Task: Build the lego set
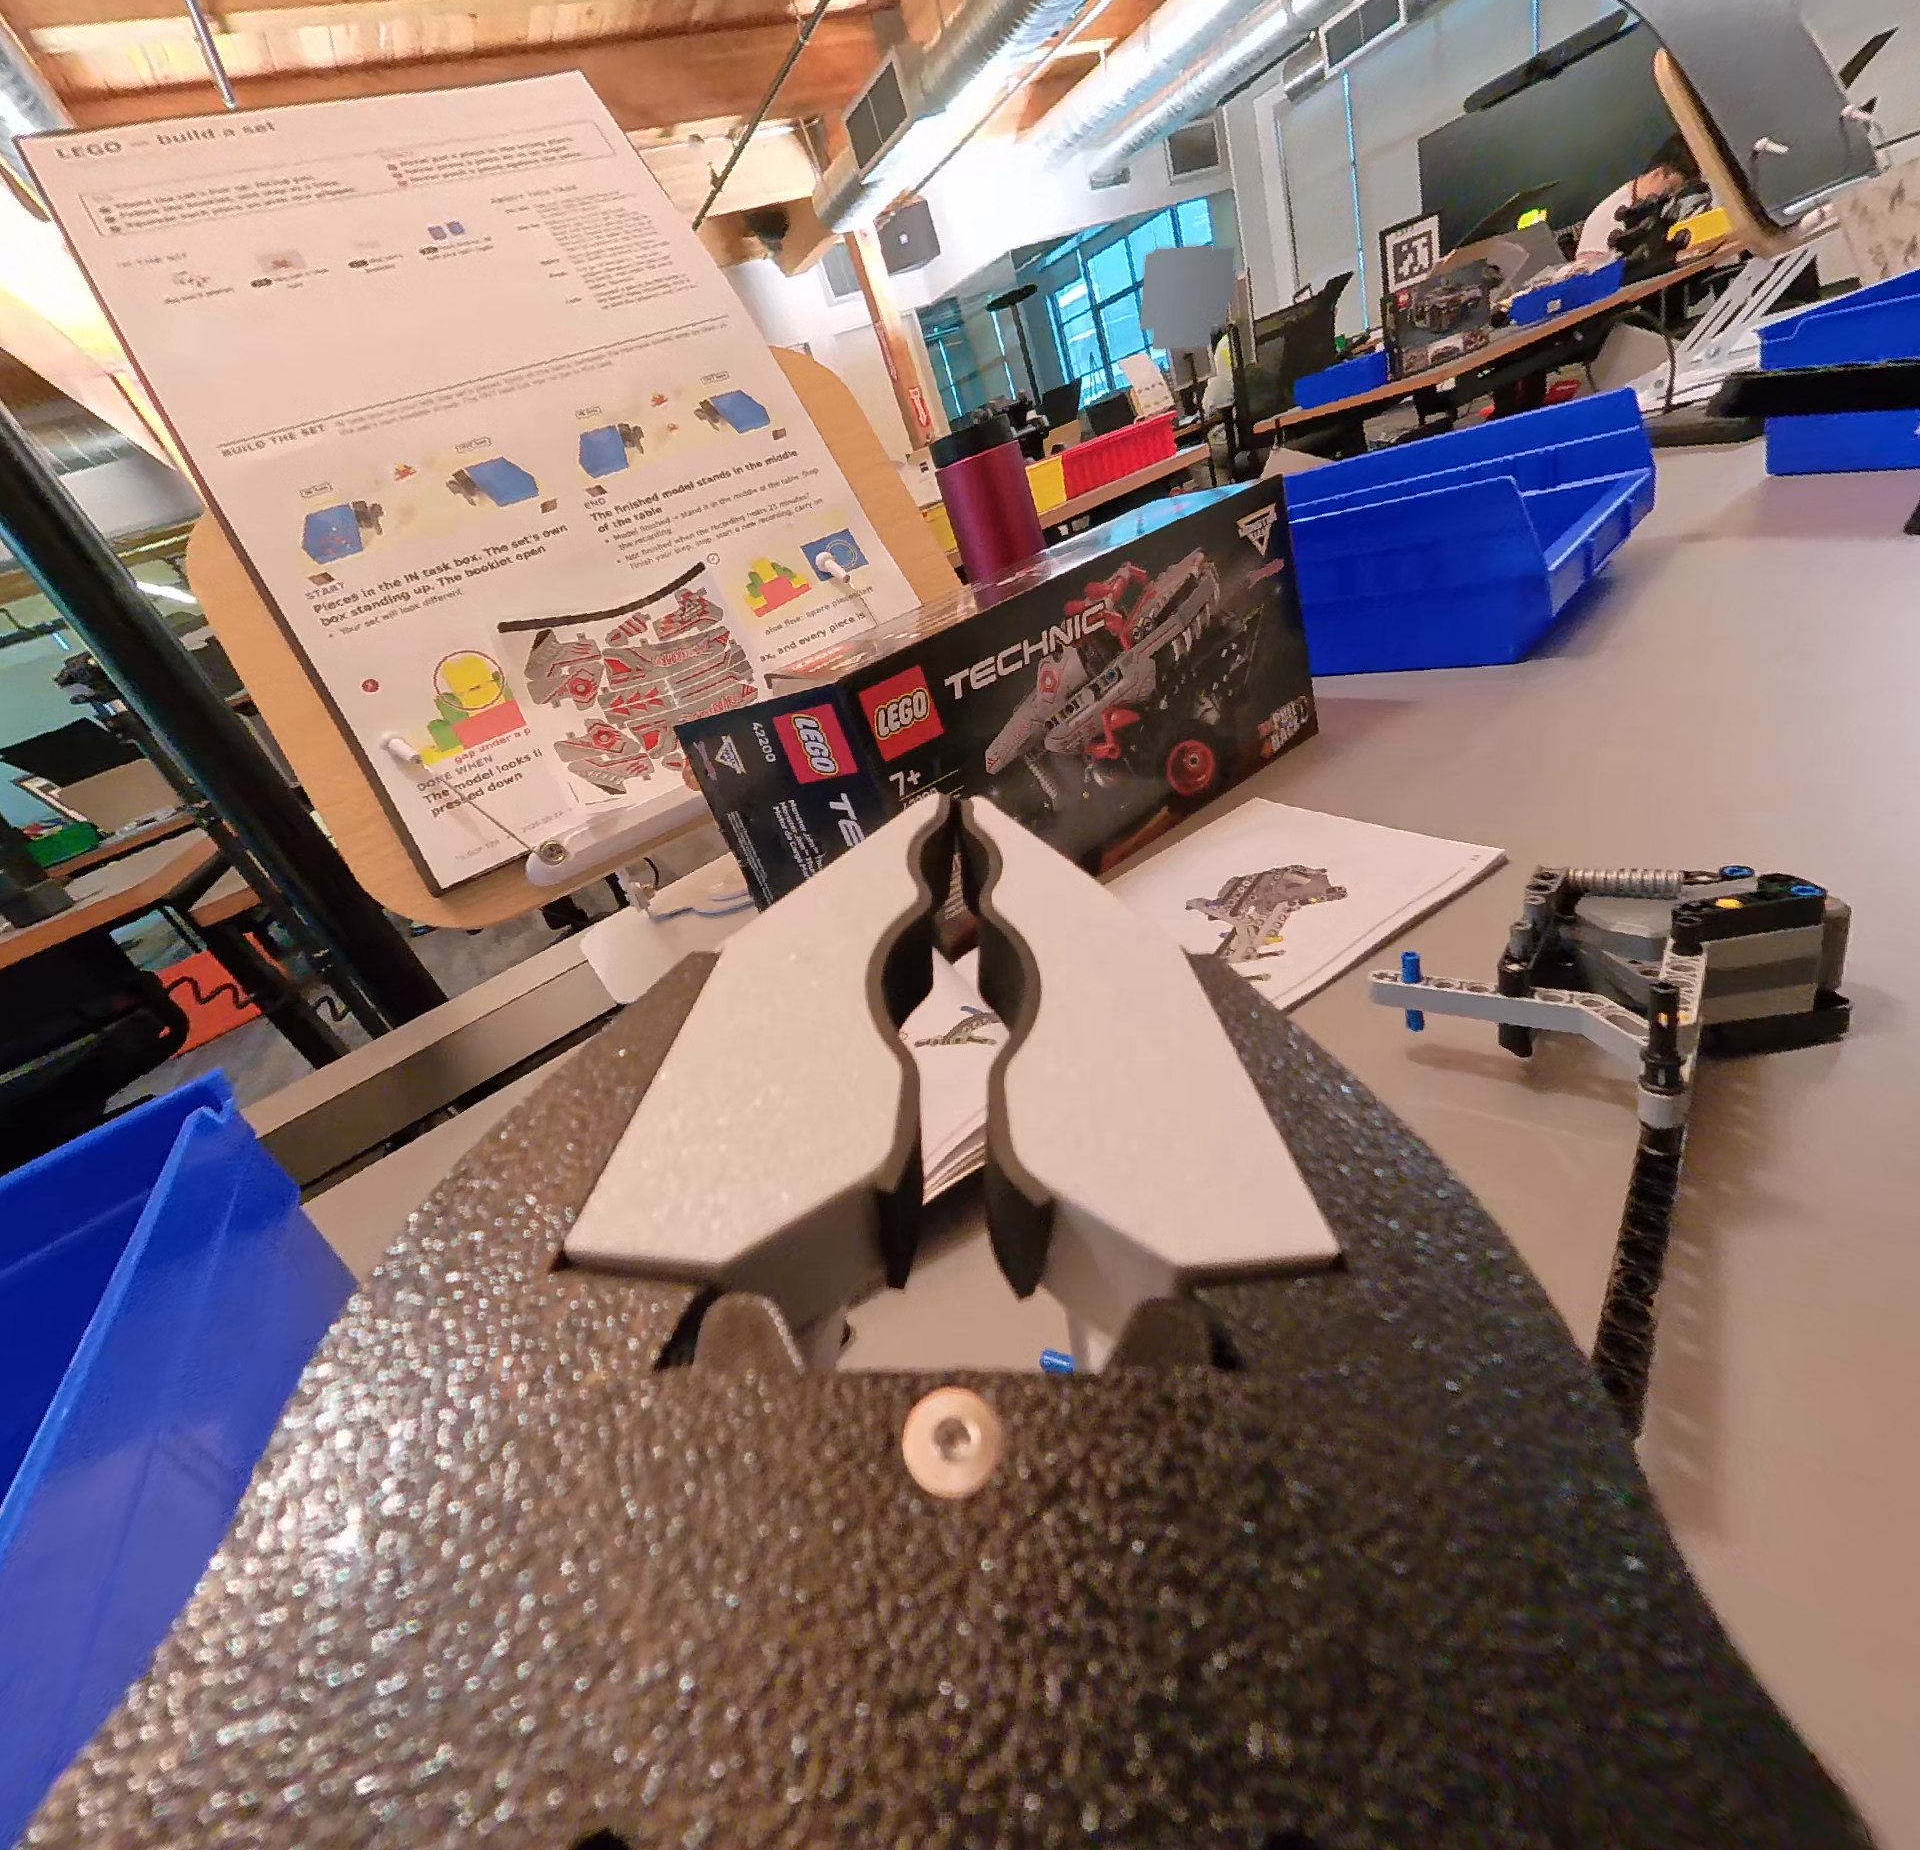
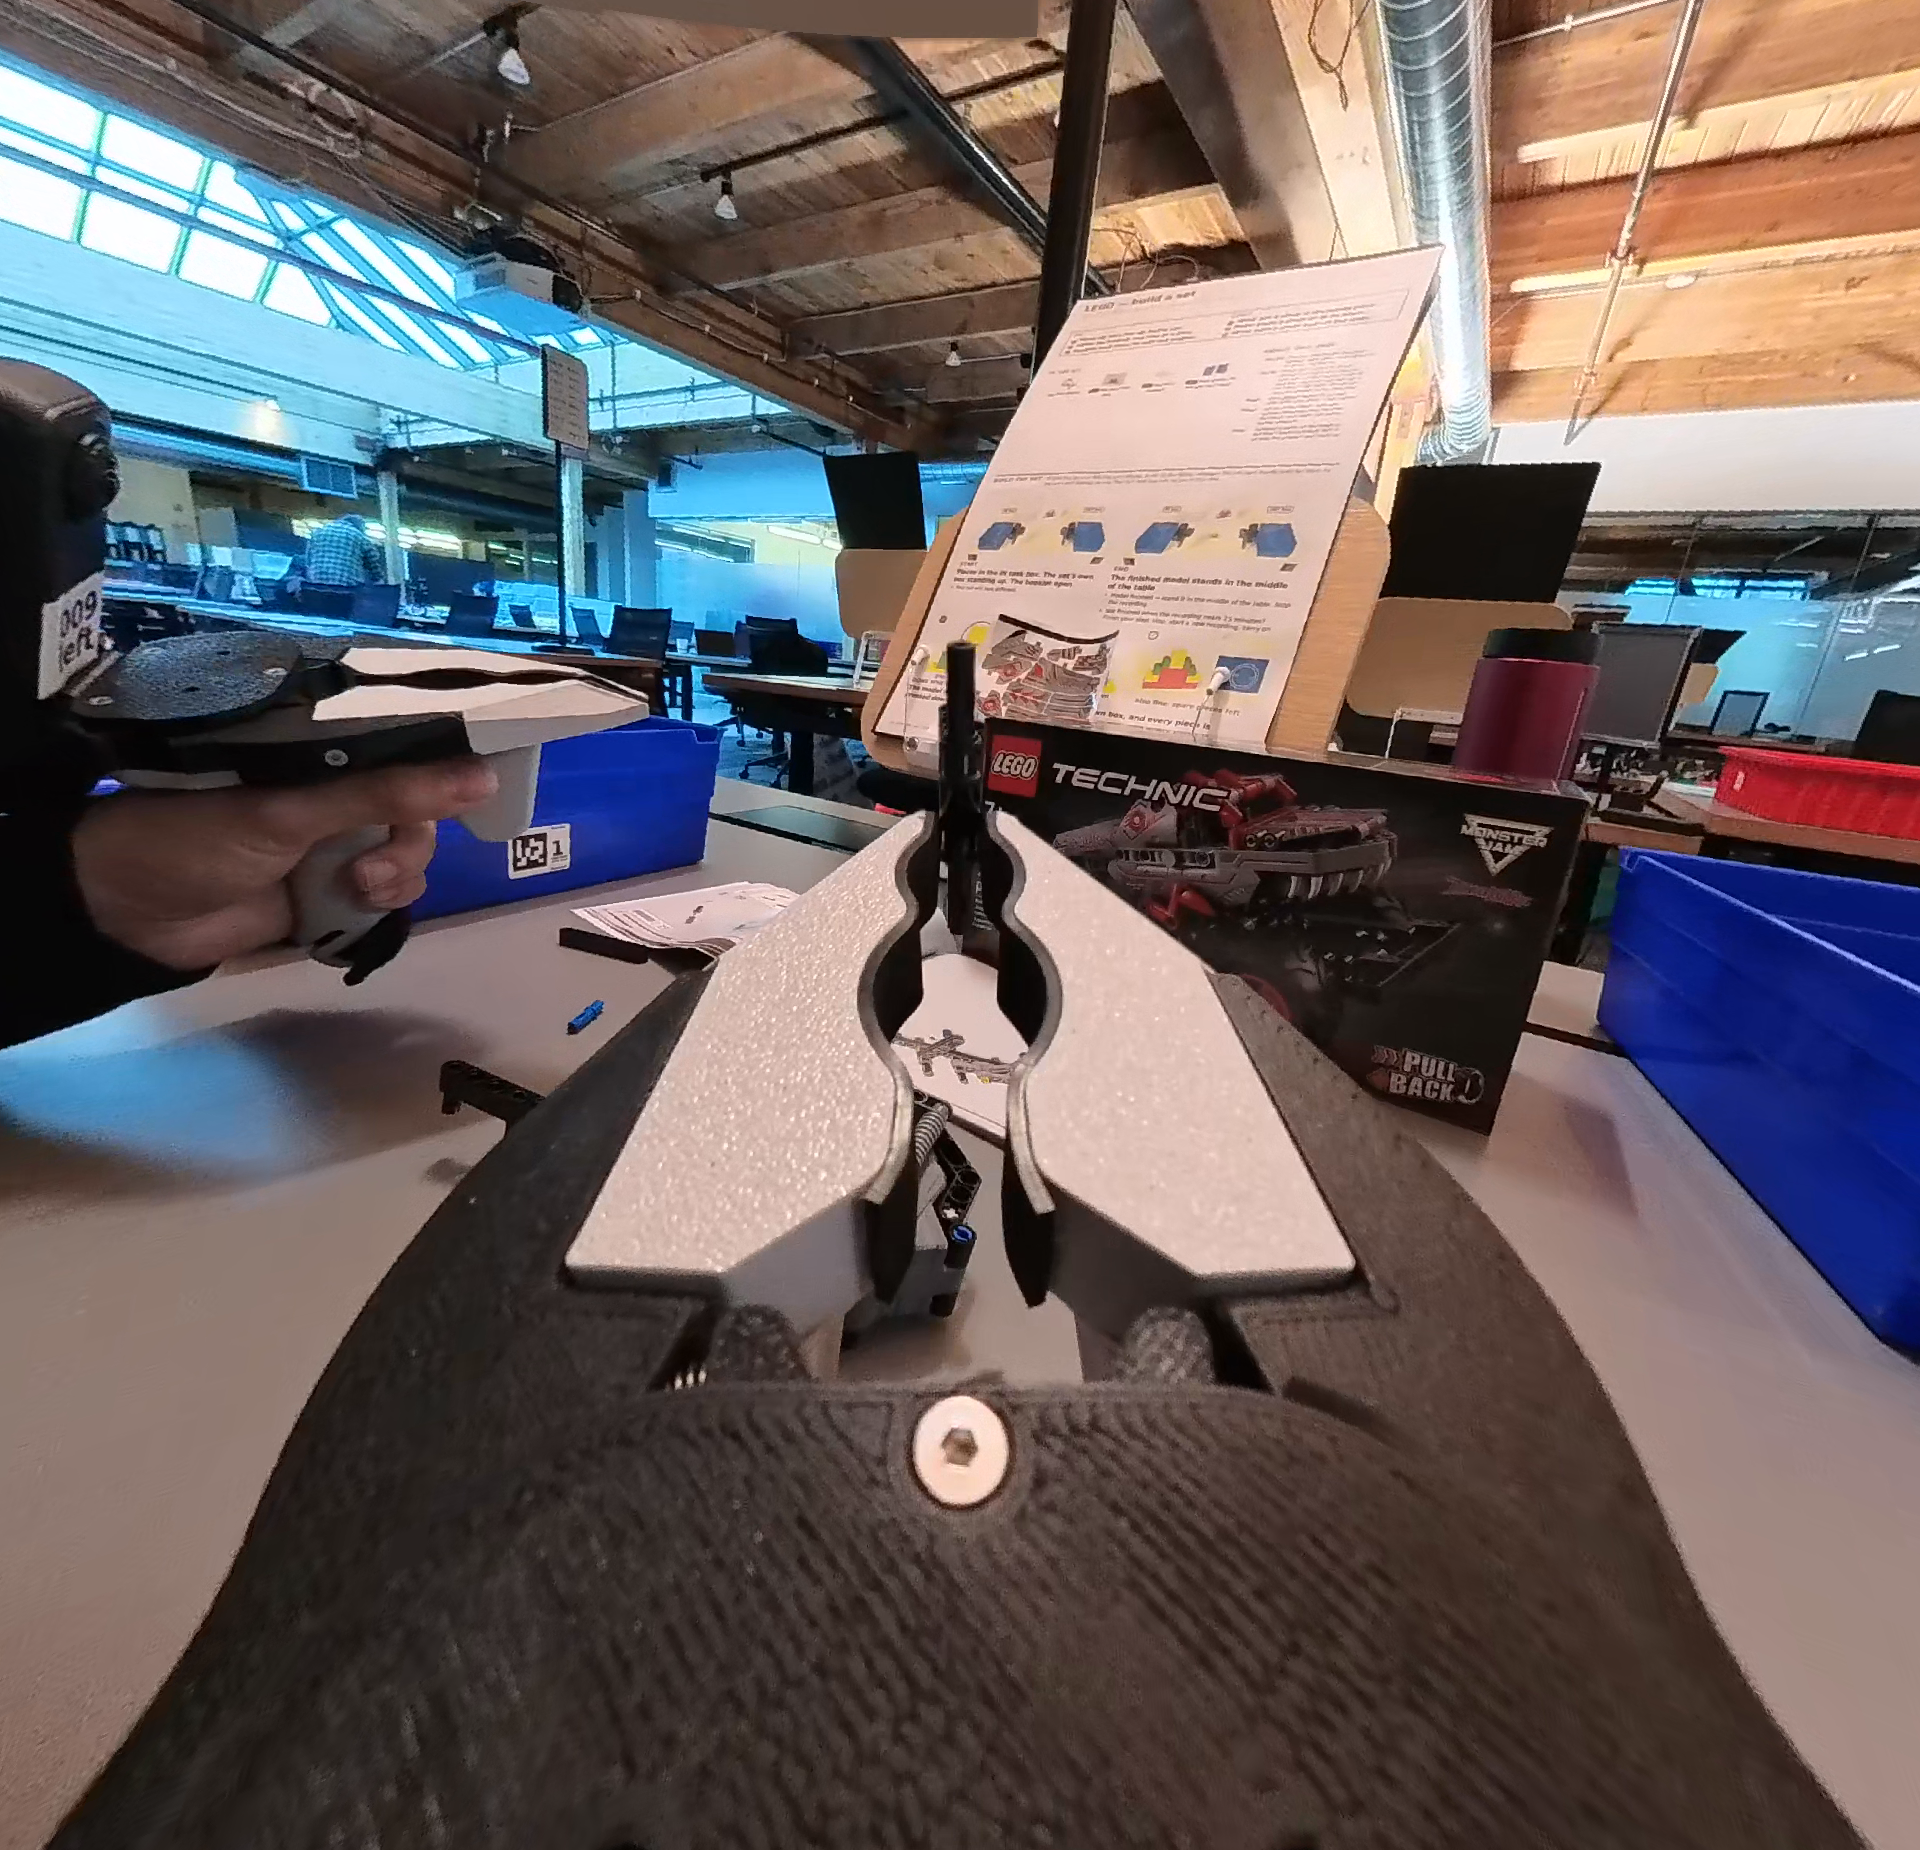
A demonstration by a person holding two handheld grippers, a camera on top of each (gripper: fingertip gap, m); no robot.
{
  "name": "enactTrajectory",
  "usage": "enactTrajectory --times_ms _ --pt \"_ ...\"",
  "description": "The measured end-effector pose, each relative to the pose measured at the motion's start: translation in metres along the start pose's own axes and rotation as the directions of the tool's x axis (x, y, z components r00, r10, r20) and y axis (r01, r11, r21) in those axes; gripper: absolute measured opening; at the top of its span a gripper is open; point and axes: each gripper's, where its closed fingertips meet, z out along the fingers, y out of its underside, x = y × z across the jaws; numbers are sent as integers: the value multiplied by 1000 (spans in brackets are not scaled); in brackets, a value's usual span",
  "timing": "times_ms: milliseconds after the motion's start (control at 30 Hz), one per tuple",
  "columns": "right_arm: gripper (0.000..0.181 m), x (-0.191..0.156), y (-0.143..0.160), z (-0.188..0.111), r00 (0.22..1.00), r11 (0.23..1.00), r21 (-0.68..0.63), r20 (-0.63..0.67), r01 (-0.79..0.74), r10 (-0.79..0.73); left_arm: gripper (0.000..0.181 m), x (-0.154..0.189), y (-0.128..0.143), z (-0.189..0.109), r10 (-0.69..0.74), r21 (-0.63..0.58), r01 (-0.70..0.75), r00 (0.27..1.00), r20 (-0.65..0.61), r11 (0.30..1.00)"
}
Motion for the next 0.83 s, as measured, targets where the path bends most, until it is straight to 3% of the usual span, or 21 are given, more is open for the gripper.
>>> enactTrajectory --times_ms 833 --pt "5 -11 4 4 997 997 -26 35 73 -72 0 12 -3 1 162 10 -162 987 -12 987"
